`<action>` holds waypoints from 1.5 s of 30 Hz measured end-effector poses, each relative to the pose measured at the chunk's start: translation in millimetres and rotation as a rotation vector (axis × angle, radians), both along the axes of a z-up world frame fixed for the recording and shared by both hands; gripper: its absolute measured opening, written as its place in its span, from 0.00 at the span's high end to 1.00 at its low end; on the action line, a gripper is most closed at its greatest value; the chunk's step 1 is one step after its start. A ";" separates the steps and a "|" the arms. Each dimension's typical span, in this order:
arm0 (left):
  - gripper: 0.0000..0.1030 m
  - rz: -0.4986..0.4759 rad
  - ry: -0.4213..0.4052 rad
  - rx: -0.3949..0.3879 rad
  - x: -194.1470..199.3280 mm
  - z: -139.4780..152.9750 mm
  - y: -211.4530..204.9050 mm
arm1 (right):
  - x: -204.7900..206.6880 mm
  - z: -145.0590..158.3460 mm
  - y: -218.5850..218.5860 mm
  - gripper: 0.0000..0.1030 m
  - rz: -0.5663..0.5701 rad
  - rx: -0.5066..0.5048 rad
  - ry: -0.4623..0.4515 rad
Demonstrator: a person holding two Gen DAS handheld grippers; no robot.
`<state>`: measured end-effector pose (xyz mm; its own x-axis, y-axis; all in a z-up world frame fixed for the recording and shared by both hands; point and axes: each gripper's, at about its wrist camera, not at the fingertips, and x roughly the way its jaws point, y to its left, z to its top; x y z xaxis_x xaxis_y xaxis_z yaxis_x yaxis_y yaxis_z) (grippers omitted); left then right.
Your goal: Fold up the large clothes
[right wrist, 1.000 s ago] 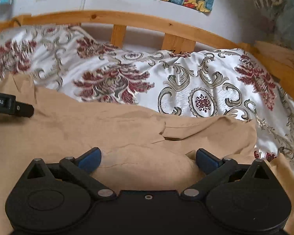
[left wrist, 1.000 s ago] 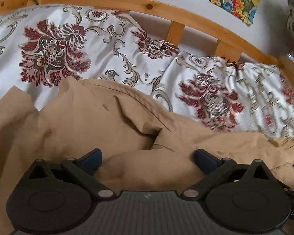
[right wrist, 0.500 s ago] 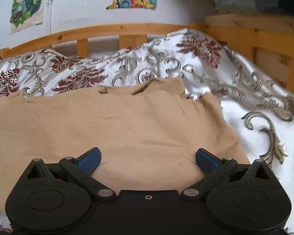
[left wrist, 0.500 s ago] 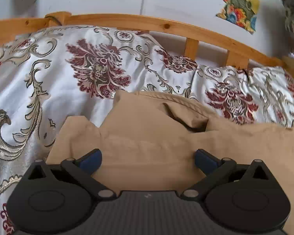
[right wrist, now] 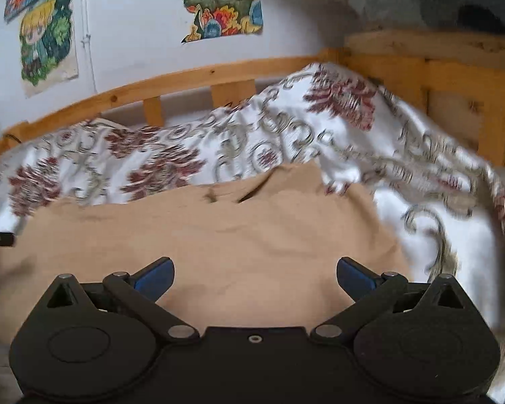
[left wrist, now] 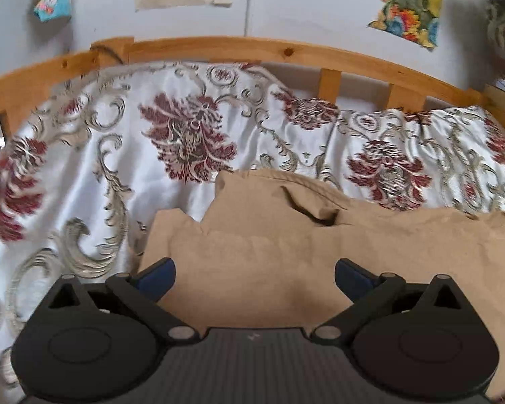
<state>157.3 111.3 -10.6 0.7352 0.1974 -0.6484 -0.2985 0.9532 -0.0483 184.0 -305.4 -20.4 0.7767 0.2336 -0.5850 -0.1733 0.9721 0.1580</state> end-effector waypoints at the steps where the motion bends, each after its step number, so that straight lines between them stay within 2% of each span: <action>1: 0.00 -0.011 0.002 -0.004 -7.1 3.6 -2.0 | -5.4 3.3 -1.2 0.01 0.002 0.026 0.025; 5: 0.00 -0.055 0.009 -0.071 -48.1 4.7 -8.1 | -30.9 5.4 -14.2 0.01 -0.042 0.143 0.160; 7: 0.00 -0.068 0.004 -0.141 -71.0 -3.4 -8.6 | -41.3 1.9 -21.5 0.01 -0.083 0.155 0.213; 9: 0.00 -0.108 0.033 -0.232 -83.9 -16.2 -5.8 | -44.7 -3.8 -32.8 0.01 -0.138 0.181 0.254; 11: 0.00 -0.151 0.051 -0.308 -89.4 -28.2 -2.1 | -40.9 -10.1 -45.7 0.01 -0.194 0.235 0.273; 13: 0.00 -0.152 0.035 -0.390 -89.9 -37.2 5.0 | -35.9 -17.6 -57.9 0.01 -0.232 0.305 0.283; 16: 0.00 -0.123 0.025 -0.533 -82.4 -49.0 20.7 | -30.2 -28.8 -71.1 0.01 -0.272 0.374 0.262; 19: 0.01 -0.044 0.006 -0.608 -75.2 -58.1 34.0 | -17.8 -33.3 -78.4 0.04 -0.297 0.375 0.212; 22: 0.02 0.029 0.004 -0.624 -69.8 -61.3 40.5 | -14.2 -30.7 -88.9 0.15 -0.361 0.394 0.155; 25: 0.05 0.077 0.014 -0.639 -72.1 -60.6 42.8 | -15.4 -34.6 -106.9 0.32 -0.435 0.425 0.130; 26: 0.05 0.091 0.010 -0.643 -74.5 -60.3 42.8 | -17.2 -36.8 -113.6 0.49 -0.464 0.447 0.127; 27: 0.05 0.103 0.003 -0.644 -78.1 -59.8 42.7 | -18.8 -38.6 -117.9 0.76 -0.481 0.459 0.133; 30: 0.05 0.089 -0.002 -0.617 -82.3 -60.6 40.1 | -23.5 -37.0 -124.9 0.87 -0.490 0.516 0.126; 34: 0.05 0.125 -0.002 -0.656 -79.1 -64.0 46.7 | -36.1 -13.8 -117.9 0.90 -0.462 0.447 0.066; 36: 0.05 0.162 -0.010 -0.681 -76.2 -66.0 51.6 | -38.2 -9.0 -112.9 0.90 -0.447 0.404 0.065; 40: 0.16 0.235 0.011 -0.623 -65.3 -64.3 50.5 | -32.9 -17.0 -101.8 0.85 -0.434 0.269 0.106; 41: 0.19 0.253 0.014 -0.616 -64.8 -63.6 50.0 | -32.1 -17.0 -97.2 0.79 -0.431 0.233 0.102; 43: 0.38 0.302 0.011 -0.594 -66.9 -62.7 48.7 | -32.5 -12.5 -85.4 0.70 -0.406 0.139 0.072; 45: 0.48 0.328 0.000 -0.597 -71.0 -64.6 50.4 | -34.6 -7.6 -70.1 0.50 -0.360 0.048 0.024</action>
<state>86.3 161.7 -75.1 0.6984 0.0185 -0.7155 -0.5674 0.6236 -0.5377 149.5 -375.6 -28.0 0.8003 -0.0250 -0.5991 0.1835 0.9614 0.2051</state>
